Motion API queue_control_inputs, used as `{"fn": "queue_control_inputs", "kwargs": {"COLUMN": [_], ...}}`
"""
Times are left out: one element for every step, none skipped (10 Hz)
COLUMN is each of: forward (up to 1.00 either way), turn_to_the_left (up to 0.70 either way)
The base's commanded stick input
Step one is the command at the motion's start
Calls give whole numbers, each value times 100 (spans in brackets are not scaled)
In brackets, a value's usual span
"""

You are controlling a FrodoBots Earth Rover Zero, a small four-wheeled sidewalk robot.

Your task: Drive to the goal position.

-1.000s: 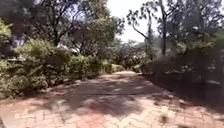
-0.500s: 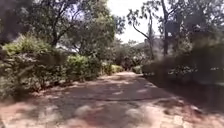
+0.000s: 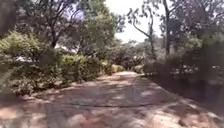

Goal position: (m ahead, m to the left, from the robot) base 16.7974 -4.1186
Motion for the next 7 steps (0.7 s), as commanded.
{"fn": "queue_control_inputs", "kwargs": {"forward": [70,70,70,70,70,70,70], "turn_to_the_left": [0,0,0,-35,-35,-35,-35]}}
